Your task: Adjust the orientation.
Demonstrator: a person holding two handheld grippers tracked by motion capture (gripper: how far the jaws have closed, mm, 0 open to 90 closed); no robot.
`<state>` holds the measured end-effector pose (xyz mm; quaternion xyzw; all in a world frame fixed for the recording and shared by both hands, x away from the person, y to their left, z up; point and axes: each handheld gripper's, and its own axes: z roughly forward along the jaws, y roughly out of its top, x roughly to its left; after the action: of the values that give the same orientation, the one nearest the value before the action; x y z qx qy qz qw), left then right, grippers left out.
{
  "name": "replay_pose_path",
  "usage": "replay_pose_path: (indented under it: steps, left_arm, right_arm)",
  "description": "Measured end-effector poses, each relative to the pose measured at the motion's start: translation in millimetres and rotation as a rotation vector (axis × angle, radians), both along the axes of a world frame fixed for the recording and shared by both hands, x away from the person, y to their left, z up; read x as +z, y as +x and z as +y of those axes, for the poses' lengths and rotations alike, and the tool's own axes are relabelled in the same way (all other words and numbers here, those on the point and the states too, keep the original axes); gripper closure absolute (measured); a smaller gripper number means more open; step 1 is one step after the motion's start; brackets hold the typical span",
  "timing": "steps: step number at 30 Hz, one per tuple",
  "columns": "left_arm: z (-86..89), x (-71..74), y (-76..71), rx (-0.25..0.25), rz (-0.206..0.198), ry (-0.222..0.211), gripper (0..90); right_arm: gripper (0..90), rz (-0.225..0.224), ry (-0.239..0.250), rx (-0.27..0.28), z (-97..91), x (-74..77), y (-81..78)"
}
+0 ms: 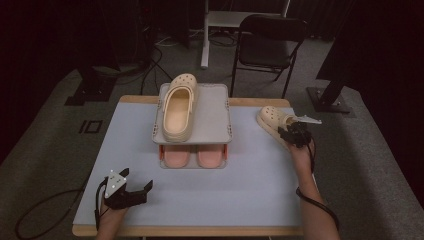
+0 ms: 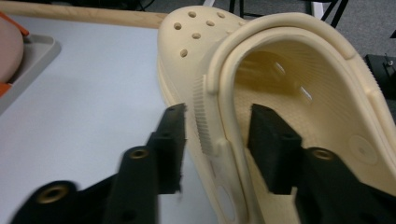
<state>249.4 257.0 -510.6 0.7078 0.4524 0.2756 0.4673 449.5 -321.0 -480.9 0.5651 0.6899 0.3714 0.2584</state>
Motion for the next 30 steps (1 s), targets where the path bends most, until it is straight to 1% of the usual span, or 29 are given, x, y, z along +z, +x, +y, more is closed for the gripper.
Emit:
replay_pose_path:
  steps: [3,4,6,8,10,12,16,19,21,22,23,24,26,30]
  left_arm:
    - [-0.4,-0.5,0.1,-0.001,0.003,0.001,1.7]
    - [-0.6,-0.5,0.2,-0.001,0.005,0.001,1.6]
    - [-0.8,-0.5,0.2,-0.002,0.004,0.005,1.7]
    - [-0.7,-0.5,0.2,-0.002,0.004,0.005,1.7]
    - [-0.6,-0.9,0.3,-0.001,0.005,0.003,1.6]
    - [-0.4,-0.9,0.4,-0.001,0.006,0.005,1.6]
    - [-0.6,-1.1,0.6,-0.001,0.005,0.004,1.7]
    - [-0.5,-1.3,0.8,-0.001,0.007,0.004,1.7]
    - [-0.5,-1.4,0.9,-0.001,0.007,0.002,1.7]
    - [-0.6,-1.4,0.9,-0.001,0.007,0.003,1.6]
    - [-0.6,-1.3,0.9,-0.002,0.009,0.004,1.7]
    - [-0.7,-1.3,0.9,-0.003,0.007,0.004,1.7]
    - [-0.9,-1.0,0.6,-0.002,0.006,0.006,1.7]
    - [-1.0,-0.8,0.7,-0.001,0.008,0.006,1.7]
  right_arm:
    - [65.7,0.005,-0.030,-0.004,2.8,-0.4,2.4]
    - [66.2,0.009,-0.041,-0.003,4.1,-0.8,3.6]
    - [67.7,0.010,-0.085,-0.008,7.6,-1.0,4.8]
    - [69.3,0.011,-0.097,-0.008,9.2,-0.1,5.3]
    - [71.9,0.010,-0.106,0.005,9.8,0.7,5.5]
    - [74.0,0.006,-0.112,0.024,10.7,1.5,5.3]
    - [75.5,-0.005,-0.116,0.072,13.6,1.6,4.1]
    - [76.1,-0.014,-0.103,0.087,16.0,2.5,1.9]
    - [76.6,-0.014,-0.071,0.092,16.6,4.4,0.5]
    - [76.6,-0.017,-0.068,0.094,17.1,5.8,-0.7]
    - [76.6,-0.015,-0.053,0.099,17.1,7.5,-1.9]
    - [76.6,-0.013,-0.028,0.099,16.7,9.2,-3.2]
    - [76.6,-0.020,-0.001,0.096,17.5,13.7,-8.1]
    - [76.7,-0.041,0.002,0.136,23.8,19.4,-20.0]
